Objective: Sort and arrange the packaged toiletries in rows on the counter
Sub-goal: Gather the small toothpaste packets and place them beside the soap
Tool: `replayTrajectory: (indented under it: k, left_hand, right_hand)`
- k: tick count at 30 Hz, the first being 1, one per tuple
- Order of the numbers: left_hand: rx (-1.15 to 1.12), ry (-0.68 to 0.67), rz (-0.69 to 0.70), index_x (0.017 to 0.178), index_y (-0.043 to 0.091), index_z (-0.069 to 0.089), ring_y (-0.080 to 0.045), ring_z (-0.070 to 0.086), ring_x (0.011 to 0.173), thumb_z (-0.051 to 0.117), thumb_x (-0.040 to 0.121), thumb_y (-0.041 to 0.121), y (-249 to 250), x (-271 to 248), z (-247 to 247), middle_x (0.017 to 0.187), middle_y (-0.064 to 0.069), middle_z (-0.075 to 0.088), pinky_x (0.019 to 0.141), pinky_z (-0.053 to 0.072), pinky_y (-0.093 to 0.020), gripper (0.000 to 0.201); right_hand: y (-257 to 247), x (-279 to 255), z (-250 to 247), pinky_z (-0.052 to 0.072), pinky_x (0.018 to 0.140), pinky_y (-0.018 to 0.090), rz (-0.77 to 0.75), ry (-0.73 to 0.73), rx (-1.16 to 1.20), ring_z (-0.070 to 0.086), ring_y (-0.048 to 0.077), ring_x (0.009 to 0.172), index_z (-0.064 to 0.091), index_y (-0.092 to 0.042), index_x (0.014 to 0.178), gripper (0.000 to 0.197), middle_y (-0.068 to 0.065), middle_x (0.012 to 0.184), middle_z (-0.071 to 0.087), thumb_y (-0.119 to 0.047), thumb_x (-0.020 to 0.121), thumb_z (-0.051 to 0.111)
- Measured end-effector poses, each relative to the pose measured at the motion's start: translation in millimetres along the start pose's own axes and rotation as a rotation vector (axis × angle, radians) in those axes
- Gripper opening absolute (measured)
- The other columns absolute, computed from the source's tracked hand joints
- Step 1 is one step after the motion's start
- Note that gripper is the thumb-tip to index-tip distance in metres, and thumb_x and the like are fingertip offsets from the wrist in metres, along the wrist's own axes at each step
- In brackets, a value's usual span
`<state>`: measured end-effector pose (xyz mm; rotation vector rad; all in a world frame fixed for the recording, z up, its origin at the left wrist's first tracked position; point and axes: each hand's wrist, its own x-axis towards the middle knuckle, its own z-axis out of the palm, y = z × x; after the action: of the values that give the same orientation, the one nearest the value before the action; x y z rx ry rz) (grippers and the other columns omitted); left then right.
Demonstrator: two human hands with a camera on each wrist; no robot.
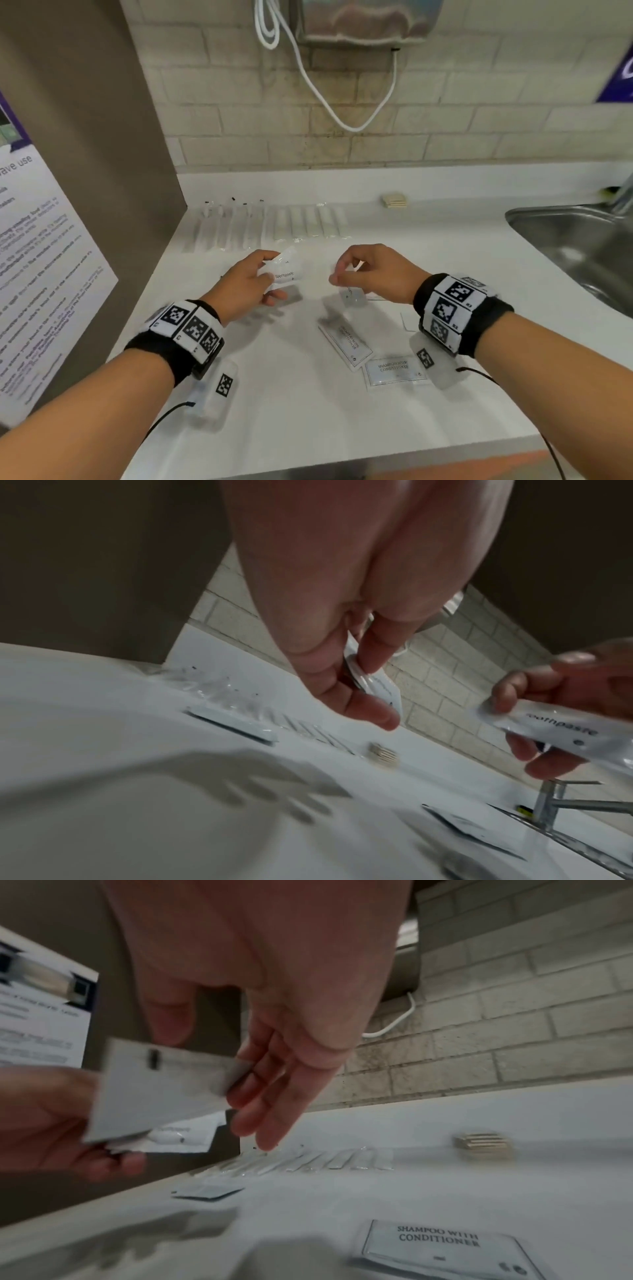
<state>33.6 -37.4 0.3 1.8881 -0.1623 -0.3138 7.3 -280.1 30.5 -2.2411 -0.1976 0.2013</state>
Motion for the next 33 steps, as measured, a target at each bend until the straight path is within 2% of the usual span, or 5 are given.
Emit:
replayTrajectory:
  k: [6, 11, 20, 25, 33]
  left_hand:
    - [0.024, -0.085, 0.021, 0.122, 0.032, 0.048, -0.02, 0.073, 0.074, 0.038, 0.1, 0.002, 14, 14, 35, 0.136, -0.011, 0.032, 0.087, 0.056, -0.035, 0.039]
    - [0.005, -0.144, 0.044, 0.128, 0.023, 0.05, -0.021, 0.072, 0.077, 0.037, 0.099, 0.001, 20, 22, 55, 0.141, -0.017, 0.038, 0.065, 0.056, -0.023, 0.038]
    - [0.017, -0.284, 0.019, 0.127, 0.013, 0.054, -0.019, 0.061, 0.072, 0.033, 0.093, -0.003, 46, 26, 107, 0.084, -0.012, 0.063, 0.061, 0.053, -0.027, 0.043]
    - [-0.033, -0.321, 0.034, 0.12, 0.016, 0.06, -0.018, 0.067, 0.077, 0.032, 0.095, 0.001, 61, 23, 129, 0.097, -0.005, 0.066, 0.067, 0.055, -0.03, 0.04]
    - [-0.097, -0.392, 0.079, 0.119, 0.015, 0.057, -0.019, 0.069, 0.069, 0.048, 0.099, 0.016, 89, 30, 158, 0.095, -0.005, 0.068, 0.055, 0.048, -0.022, 0.021]
  right_hand:
    - [20, -9, -17, 0.045, 0.055, 0.019, -0.001, -0.02, 0.133, 0.055, 0.02, 0.063, 0.047, -0.023, 0.108, 0.046, 0.006, 0.096, 0.06, -0.002, 0.077, 0.074]
    - [31, -16, -33, 0.045, 0.061, 0.023, 0.012, -0.014, 0.089, 0.053, 0.017, 0.063, 0.06, -0.017, 0.095, 0.034, 0.0, 0.087, 0.063, -0.004, 0.071, 0.081]
    - [58, -29, -48, 0.037, 0.059, 0.011, -0.005, 0.182, 0.005, 0.048, 0.008, 0.067, 0.062, -0.018, 0.091, 0.036, -0.007, 0.078, 0.053, -0.011, 0.065, 0.085]
    - [67, -36, -56, 0.046, 0.068, 0.016, 0.05, 0.227, -0.006, 0.057, 0.012, 0.08, 0.054, -0.02, 0.121, 0.06, -0.004, 0.109, 0.054, -0.019, 0.069, 0.084]
    - [68, -47, -82, 0.061, 0.064, 0.044, 0.099, 0.232, 0.046, 0.07, 0.028, 0.073, 0.061, -0.007, 0.093, 0.04, 0.017, 0.089, 0.07, -0.029, 0.069, 0.084]
